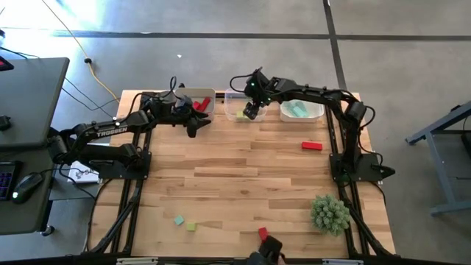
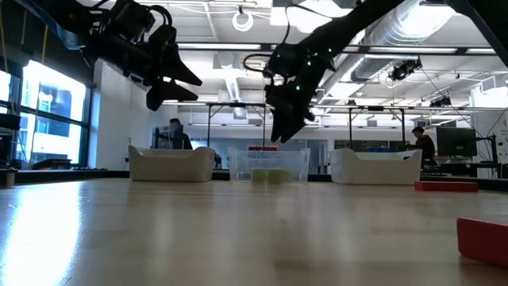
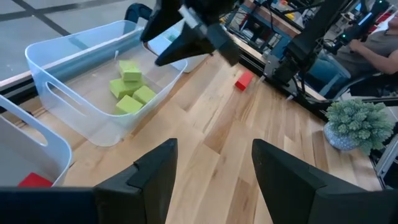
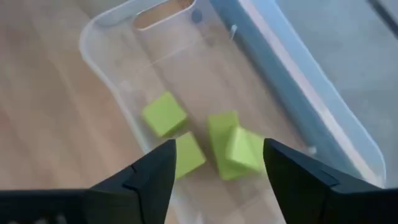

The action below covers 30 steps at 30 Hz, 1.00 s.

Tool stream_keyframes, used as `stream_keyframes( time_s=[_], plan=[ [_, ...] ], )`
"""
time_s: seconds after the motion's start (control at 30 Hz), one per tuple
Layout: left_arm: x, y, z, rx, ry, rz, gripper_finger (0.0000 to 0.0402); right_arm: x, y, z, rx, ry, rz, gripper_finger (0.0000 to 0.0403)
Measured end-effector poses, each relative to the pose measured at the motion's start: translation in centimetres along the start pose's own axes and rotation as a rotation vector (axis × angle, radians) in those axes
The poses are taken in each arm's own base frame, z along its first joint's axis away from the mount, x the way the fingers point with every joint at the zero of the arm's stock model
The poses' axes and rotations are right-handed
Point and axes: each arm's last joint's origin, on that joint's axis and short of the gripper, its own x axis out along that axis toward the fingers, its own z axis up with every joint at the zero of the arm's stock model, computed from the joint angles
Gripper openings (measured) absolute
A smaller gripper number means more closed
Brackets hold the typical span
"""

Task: Sort & place blocks by color
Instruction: Put the red block into the gray bin

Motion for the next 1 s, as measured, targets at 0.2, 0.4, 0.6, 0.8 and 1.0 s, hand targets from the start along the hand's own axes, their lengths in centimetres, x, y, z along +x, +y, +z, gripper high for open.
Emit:
stream_keyframes(
  time_s=[0.2,0.4,0.6,0.8,1.0],
  plan=[
    [0.0,0.0,0.0,-0.001,0.002,0.001,0.0197,-2.3,1.9,0.5,0.070,0.136,0.023,0.0225],
    [0.0,0.0,0.0,-0.001,0.003,0.001,0.0197,-3.8,5.7,-0.2,0.168,0.278,0.091,0.0225],
    [0.0,0.0,0.0,0.027,0.005,0.000,0.0197,-4.6,10.5,-1.5,0.210,0.366,0.115,0.0226],
    [0.0,0.1,-0.3,0.046,0.034,0.008,0.0197,-5.7,15.1,-3.2,0.291,0.443,0.102,0.0226],
    [0.0,0.1,-0.4,0.044,0.043,0.012,0.0197,-7.3,20.1,-5.3,0.398,0.493,0.101,0.0226]
  ],
)
